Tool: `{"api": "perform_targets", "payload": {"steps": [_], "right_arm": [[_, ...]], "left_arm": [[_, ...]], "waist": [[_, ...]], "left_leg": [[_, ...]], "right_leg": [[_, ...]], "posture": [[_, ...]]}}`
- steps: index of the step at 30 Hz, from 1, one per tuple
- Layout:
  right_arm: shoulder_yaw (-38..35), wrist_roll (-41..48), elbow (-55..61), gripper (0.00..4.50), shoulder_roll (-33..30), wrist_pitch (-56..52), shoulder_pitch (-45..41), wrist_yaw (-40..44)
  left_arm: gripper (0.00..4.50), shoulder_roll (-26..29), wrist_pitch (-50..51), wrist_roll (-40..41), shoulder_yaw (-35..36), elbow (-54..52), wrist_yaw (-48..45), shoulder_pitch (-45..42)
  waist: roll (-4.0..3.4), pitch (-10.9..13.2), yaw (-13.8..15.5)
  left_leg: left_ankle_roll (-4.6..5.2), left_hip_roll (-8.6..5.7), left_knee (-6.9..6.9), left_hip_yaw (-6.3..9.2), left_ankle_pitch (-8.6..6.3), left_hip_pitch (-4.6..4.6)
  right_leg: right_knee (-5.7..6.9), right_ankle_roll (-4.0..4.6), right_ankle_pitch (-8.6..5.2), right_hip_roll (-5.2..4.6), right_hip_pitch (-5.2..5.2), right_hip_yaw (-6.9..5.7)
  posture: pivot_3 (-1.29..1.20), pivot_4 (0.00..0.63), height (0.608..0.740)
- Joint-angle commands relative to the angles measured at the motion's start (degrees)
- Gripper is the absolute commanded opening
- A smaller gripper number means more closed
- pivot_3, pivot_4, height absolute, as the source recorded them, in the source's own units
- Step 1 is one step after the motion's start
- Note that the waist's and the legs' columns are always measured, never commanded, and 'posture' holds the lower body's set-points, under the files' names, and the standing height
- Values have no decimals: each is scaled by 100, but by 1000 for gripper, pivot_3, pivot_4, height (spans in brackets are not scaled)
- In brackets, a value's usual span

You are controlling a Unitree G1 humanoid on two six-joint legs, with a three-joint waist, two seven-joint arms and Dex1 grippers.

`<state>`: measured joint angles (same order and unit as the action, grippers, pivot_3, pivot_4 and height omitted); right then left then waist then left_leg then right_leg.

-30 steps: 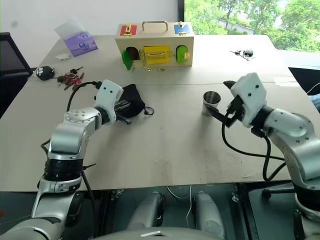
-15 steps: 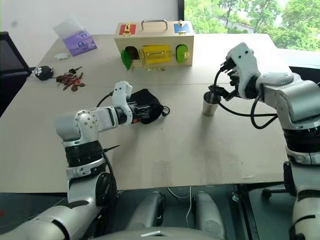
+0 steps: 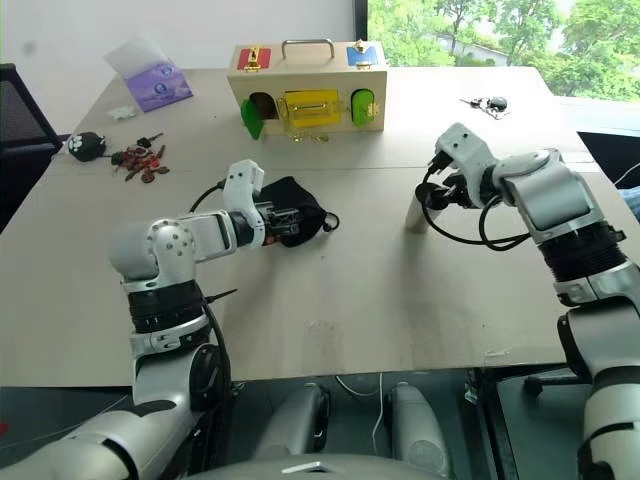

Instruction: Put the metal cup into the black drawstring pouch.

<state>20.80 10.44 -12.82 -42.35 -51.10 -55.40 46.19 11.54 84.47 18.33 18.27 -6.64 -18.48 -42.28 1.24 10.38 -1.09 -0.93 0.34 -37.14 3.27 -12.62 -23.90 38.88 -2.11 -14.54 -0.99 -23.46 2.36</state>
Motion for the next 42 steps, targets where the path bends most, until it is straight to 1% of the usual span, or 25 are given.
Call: {"api": "perform_targets", "payload": {"steps": [1, 4, 6, 8, 9, 11, 14, 16, 18, 20, 22, 25, 30, 33, 37, 39, 42], "right_arm": [[-76, -146, 71, 111, 21, 146, -129, 195], [-266, -107, 255, 111, 36, 250, 35, 231], [-501, 33, 525, 111, 27, 241, 224, 235], [-962, 347, 872, 111, 114, 255, 499, 236], [-1233, 585, 1153, 111, 166, 9, 665, 219], [-1960, 1257, 1728, 111, 489, -513, 1022, 100], [-2635, 1814, 2810, 111, 1019, -740, 1801, -314], [-2878, 2072, 3323, 111, 1343, -874, 2148, -603], [-3000, 2265, 3773, 111, 1599, -763, 2516, -791], [-3119, 2511, 4244, 111, 1985, -641, 2964, -1040], [-3132, 2705, 4478, 111, 2351, -593, 3208, -1283], [-3125, 2949, 4606, 111, 2646, -435, 3576, -1345], [-2565, 2939, 4402, 111, 3001, 60, 3761, -1291], [-2247, 2666, 3891, 111, 3298, 576, 3632, -1309], [-2017, 2525, 3237, 111, 3618, 1093, 3477, -1256], [-1855, 2305, 2736, 111, 3765, 1500, 3460, -1167], [-1851, 2208, 2085, 111, 3997, 2040, 3527, -1025]], "left_arm": [[0, 75, -24, 174, -4, -340, 6, 47], [0, 143, -66, 234, 14, -423, -1, 111], [0, 120, 212, 398, 219, -390, -77, 63], [0, 77, 370, 553, 417, -399, -130, 20], [0, -31, 455, 566, 668, -349, -48, -58], [0, -176, 573, 573, 1093, -209, 78, -198], [0, -155, 617, 562, 1326, -18, 112, -288], [0, -128, 698, 585, 1427, 99, 99, -357], [0, -134, 779, 622, 1447, 212, 96, -419], [0, -157, 803, 664, 1461, 435, 96, -538], [0, -98, 803, 772, 1527, 700, 49, -651], [0, -178, 803, 977, 1708, 1041, 155, -796], [0, -20, 803, 1299, 1772, 1543, 334, -922], [0, 150, 803, 1507, 1716, 1792, 453, -947], [0, 279, 803, 1794, 1628, 1974, 649, -967], [0, 336, 803, 1967, 1603, 2046, 732, -1021], [0, 417, 803, 2172, 1614, 2109, 865, -1069]], "waist": [[1, -1, -23], [2, -1, -19], [2, -1, -12], [1, -1, -12], [1, -1, -15], [2, 0, -6], [2, -1, -5], [1, -1, 5], [1, -1, 14], [1, -1, 22], [2, -1, 27], [1, -1, 20], [1, -1, -63], [1, -1, -129], [2, -1, -124], [2, -1, -109], [6, -4, -106]], "left_leg": [[0, 0, 0, -1, 0, 3], [2, 0, -4, 2, -1, 5], [3, 0, -6, 3, -2, 6], [3, 0, -6, 5, -2, 5], [2, 1, -6, 5, -1, 4], [1, 2, -5, 7, -1, 2], [0, 4, -1, 10, 0, 0], [0, 5, 3, 12, -1, 0], [0, 2, 1, 12, -1, 0], [2, 1, -2, 12, -2, 0], [6, 0, -2, 13, -4, 0], [6, 1, -1, 14, -4, 1], [5, -1, -3, 11, -4, 6], [4, 4, 1, 11, -3, 9], [3, 1, 1, 13, -2, 8], [-1, 0, 0, 15, 0, 7], [-3, 0, 2, 15, 1, 6]], "right_leg": [[0, 0, 0, 0, 1, 2], [1, -1, 1, -2, 5, 0], [4, -1, 1, -1, 5, -1], [6, -1, 1, -1, 5, -3], [6, -1, 1, -1, 4, -2], [5, -1, 1, -1, 4, -3], [4, -1, 1, 0, 2, -5], [4, -1, 1, 0, 1, -4], [2, -2, 1, -3, 1, 1], [3, -2, 1, -3, 2, -1], [4, -2, 0, -2, 3, -10], [9, -2, 0, 2, 3, -11], [9, -2, 1, 1, 2, 1], [13, -1, 1, 7, 2, -4], [12, -2, 1, 1, 2, -2], [9, -2, 1, -2, 2, -1], [8, -1, 1, -1, 2, -6]], "posture": [[0, 150, 740], [0, 150, 740], [0, 150, 740], [0, 150, 740], [0, 150, 740], [0, 150, 740], [0, 150, 740], [0, 150, 740], [0, 150, 740], [0, 150, 740], [0, 150, 740], [0, 150, 740], [0, 150, 740], [0, 150, 740], [0, 150, 740], [0, 150, 740], [0, 150, 740]]}}
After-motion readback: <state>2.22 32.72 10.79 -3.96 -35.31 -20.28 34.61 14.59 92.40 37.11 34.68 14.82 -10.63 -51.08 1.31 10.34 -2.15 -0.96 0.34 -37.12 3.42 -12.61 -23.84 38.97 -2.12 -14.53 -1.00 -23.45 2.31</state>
